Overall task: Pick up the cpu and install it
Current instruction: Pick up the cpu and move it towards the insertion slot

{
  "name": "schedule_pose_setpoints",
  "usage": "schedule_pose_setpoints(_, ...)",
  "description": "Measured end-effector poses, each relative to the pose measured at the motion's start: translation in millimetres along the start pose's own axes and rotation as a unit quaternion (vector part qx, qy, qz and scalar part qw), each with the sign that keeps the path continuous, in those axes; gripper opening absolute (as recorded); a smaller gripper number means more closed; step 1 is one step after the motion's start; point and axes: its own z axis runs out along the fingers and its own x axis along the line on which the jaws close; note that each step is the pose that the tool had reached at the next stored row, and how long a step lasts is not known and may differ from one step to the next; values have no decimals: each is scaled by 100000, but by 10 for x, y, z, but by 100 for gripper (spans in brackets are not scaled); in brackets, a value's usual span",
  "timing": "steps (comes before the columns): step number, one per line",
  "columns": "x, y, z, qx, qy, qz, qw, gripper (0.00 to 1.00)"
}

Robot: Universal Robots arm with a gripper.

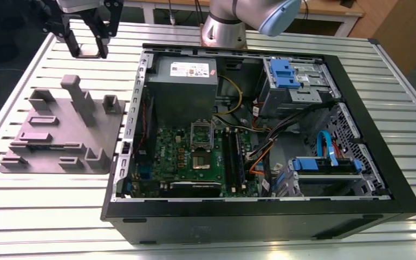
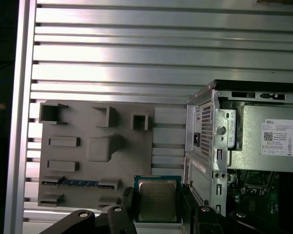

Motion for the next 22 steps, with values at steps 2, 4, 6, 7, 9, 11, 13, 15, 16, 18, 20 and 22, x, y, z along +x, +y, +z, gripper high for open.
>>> schedule_pose_setpoints(2,-5,0,0,0,0,1,100000,47)
schedule_pose_setpoints(4,-10,0,0,-1,-4,-2,100000,47)
schedule_pose_setpoints(6,-15,0,0,0,0,1,100000,47)
schedule_pose_setpoints(7,-18,0,0,-2,-1,1,100000,47)
schedule_pose_setpoints(9,-23,-1,0,-1,-4,0,100000,47)
schedule_pose_setpoints(11,-28,-1,0,-1,-2,1,100000,47)
schedule_pose_setpoints(13,-34,-1,-1,0,0,-1,100000,47)
schedule_pose_setpoints(15,-39,-1,0,-1,-1,-1,100000,47)
schedule_pose_setpoints(16,-41,-1,-1,0,0,0,100000,47)
schedule_pose_setpoints(18,-47,-1,-1,1,0,-2,100000,47)
schedule_pose_setpoints(20,-52,-1,-1,-1,0,-1,100000,47)
schedule_pose_setpoints(22,-57,-1,-1,-2,-2,-1,100000,47)
